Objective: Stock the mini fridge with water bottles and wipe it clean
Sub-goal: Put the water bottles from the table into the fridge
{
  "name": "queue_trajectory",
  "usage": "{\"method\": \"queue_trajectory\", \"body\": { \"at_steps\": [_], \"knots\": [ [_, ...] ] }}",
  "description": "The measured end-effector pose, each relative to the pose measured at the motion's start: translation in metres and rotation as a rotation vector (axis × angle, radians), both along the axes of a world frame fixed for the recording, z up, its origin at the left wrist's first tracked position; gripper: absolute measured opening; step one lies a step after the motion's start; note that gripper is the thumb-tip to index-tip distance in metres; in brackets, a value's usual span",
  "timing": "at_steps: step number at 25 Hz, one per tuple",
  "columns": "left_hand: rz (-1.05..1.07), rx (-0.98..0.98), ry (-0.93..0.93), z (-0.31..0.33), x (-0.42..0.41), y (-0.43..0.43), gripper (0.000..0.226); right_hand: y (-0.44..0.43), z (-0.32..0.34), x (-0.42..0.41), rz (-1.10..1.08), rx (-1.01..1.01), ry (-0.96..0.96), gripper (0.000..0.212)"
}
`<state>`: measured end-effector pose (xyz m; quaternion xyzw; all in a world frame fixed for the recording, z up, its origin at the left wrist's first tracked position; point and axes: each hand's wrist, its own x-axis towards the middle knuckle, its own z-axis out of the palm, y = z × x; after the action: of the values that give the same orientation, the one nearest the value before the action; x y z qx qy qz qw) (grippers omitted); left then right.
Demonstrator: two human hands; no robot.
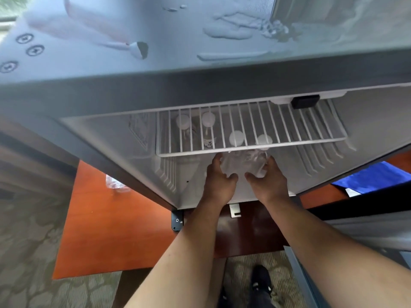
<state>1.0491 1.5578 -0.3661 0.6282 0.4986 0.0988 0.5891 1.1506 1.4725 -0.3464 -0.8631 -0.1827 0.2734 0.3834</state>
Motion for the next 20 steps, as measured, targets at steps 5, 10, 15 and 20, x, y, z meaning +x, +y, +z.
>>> {"method": "queue_trajectory", "body": {
  "at_steps": [5, 10, 15, 20],
  "knots": [
    [-0.032, -0.031, 0.003, 0.002, 0.005, 0.000, 0.084, 0.011, -0.004, 0.008, -0.007, -0.030, 0.003, 0.049],
    [-0.014, -0.081, -0.005, 0.005, 0.010, 0.007, 0.075, 0.035, -0.009, 0.013, -0.055, -0.007, 0.059, 0.058],
    [-0.057, -0.055, 0.051, 0.008, 0.017, 0.017, 0.077, 0.056, -0.018, 0.023, -0.062, -0.031, -0.016, 0.058],
    [-0.068, -0.059, 0.059, 0.016, 0.017, 0.018, 0.069, 0.070, -0.018, 0.033, -0.010, -0.076, -0.113, 0.056]
  ]
}}
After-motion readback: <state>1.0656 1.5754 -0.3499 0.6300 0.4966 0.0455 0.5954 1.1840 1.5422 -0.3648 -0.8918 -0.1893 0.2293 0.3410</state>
